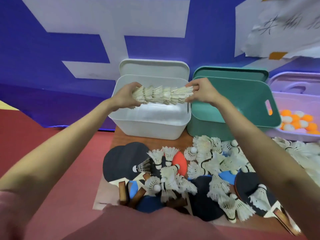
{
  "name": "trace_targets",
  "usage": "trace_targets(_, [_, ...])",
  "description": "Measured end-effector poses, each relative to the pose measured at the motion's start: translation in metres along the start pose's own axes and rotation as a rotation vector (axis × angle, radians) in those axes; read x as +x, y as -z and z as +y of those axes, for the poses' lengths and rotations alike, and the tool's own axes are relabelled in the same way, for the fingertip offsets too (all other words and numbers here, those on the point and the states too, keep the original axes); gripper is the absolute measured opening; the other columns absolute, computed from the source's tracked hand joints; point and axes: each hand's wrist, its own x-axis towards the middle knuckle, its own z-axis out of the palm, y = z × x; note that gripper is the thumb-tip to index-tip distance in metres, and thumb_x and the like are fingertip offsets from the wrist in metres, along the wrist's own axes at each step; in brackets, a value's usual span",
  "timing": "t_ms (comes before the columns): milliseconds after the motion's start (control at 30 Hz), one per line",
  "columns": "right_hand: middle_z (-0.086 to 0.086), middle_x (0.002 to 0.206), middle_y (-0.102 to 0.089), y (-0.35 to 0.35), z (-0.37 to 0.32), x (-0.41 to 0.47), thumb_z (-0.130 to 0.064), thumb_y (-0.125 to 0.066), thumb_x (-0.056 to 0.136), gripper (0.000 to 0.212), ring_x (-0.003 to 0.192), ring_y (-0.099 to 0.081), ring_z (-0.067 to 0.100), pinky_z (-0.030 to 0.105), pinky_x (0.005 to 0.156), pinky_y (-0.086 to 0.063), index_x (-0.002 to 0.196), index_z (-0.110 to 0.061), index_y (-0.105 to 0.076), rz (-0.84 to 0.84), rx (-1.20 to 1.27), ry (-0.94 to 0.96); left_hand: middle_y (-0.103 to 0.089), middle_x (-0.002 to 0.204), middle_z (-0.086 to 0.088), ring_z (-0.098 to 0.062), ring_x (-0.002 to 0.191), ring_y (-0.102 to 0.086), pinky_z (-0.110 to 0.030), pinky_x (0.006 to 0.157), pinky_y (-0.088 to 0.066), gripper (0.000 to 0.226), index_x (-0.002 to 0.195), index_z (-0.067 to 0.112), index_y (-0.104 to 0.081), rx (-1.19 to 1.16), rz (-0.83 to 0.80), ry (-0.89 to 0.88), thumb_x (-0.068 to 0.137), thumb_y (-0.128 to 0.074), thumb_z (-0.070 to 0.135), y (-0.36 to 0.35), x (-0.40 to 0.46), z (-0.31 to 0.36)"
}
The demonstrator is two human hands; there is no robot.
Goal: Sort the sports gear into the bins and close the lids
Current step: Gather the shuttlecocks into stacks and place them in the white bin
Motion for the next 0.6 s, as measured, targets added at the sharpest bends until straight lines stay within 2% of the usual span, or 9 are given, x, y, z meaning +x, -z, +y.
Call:
trace_targets(67, [0.021, 0.08, -0.064, -0.003, 0.001, 0.014, 0.001, -0.084, 0.057, 0.054, 0.065, -0.053, 0.021, 0.037, 0.061, -0.05, 0.108, -0.001, -0.065, -0.007, -0.042, -0.027, -0.056, 0.104, -0.007, -0.018, 0.08, -0.059, -0.031, 0.059, -0.057, 0.054, 0.114, 0.019, -0.049, 0.054, -0.04, 0.011, 0.072, -0.07, -0.007, 0.001, 0.019, -0.008])
trace_targets(167, [0.01, 0.071, -0.059, -0.012, 0.002, 0.032, 0.0, -0.082, 0.057, 0.049, 0.055, -0.051, 0.017, 0.02, 0.05, -0.043, 0.103, -0.003, -0.066, -0.034, -0.206, -0.014, -0.057, 0.108, -0.01, -0.02, 0.086, -0.057, -0.028, 0.06, -0.052, 0.057, 0.116, 0.016, -0.05, 0.156, -0.091, 0.019, 0.069, -0.071, -0.008, 0.0, 0.045, -0.021])
trace_targets(200, [0.008, 0.075, -0.059, -0.016, 0.002, 0.038, -0.003, -0.083, 0.057, 0.05, 0.058, -0.052, 0.017, 0.019, 0.051, -0.041, 0.104, -0.004, -0.066, -0.037, -0.277, -0.01, -0.056, 0.106, -0.009, -0.021, 0.087, -0.056, -0.03, 0.063, -0.052, 0.057, 0.116, 0.015, -0.05, 0.184, -0.106, 0.026, 0.068, -0.071, -0.008, -0.002, 0.052, -0.026])
trace_targets(267, [0.005, 0.088, -0.057, -0.025, 0.004, 0.048, -0.008, -0.083, 0.058, 0.051, 0.074, -0.052, 0.017, 0.022, 0.062, -0.038, 0.106, -0.006, -0.066, -0.055, -0.408, -0.025, -0.055, 0.105, -0.007, -0.022, 0.089, -0.055, -0.028, 0.066, -0.052, 0.057, 0.117, 0.014, -0.05, 0.231, -0.163, 0.047, 0.068, -0.071, -0.007, -0.005, 0.064, -0.035])
trace_targets(333, [0.006, 0.104, -0.057, -0.035, 0.01, 0.057, -0.011, -0.082, 0.06, 0.051, 0.087, -0.054, 0.019, 0.022, 0.069, -0.037, 0.108, -0.008, -0.065, -0.102, -0.514, -0.035, -0.056, 0.103, -0.006, -0.019, 0.083, -0.053, -0.014, 0.055, -0.044, 0.057, 0.119, 0.014, -0.049, 0.294, -0.248, 0.061, 0.07, -0.071, -0.005, -0.009, 0.075, -0.044])
trace_targets(400, [0.012, 0.116, -0.052, -0.045, 0.015, 0.063, -0.009, -0.078, 0.061, 0.048, 0.093, -0.057, 0.026, 0.023, 0.072, -0.042, 0.106, -0.008, -0.063, -0.168, -0.607, -0.064, -0.057, 0.104, -0.007, -0.017, 0.079, -0.052, -0.01, 0.046, -0.037, 0.057, 0.122, 0.012, -0.048, 0.329, -0.324, 0.081, 0.071, -0.07, -0.004, -0.013, 0.086, -0.053])
trace_targets(500, [0.015, 0.113, -0.047, -0.062, 0.013, 0.069, -0.005, -0.069, 0.071, 0.036, 0.09, -0.06, 0.031, 0.029, 0.069, -0.046, 0.104, -0.005, -0.055, -0.239, -0.791, -0.064, -0.057, 0.111, -0.01, -0.02, 0.082, -0.051, -0.014, 0.05, -0.038, 0.061, 0.127, 0.012, -0.046, 0.366, -0.382, 0.122, 0.072, -0.071, -0.002, -0.02, 0.102, -0.067])
trace_targets(600, [0.006, 0.095, -0.053, -0.08, 0.009, 0.077, -0.004, -0.059, 0.081, 0.024, 0.091, -0.058, 0.026, 0.03, 0.069, -0.041, 0.104, -0.009, -0.056, -0.296, -1.002, -0.005, -0.053, 0.124, -0.012, -0.025, 0.093, -0.054, -0.021, 0.061, -0.04, 0.068, 0.133, 0.01, -0.044, 0.413, -0.405, 0.161, 0.073, -0.074, 0.001, -0.029, 0.117, -0.076])
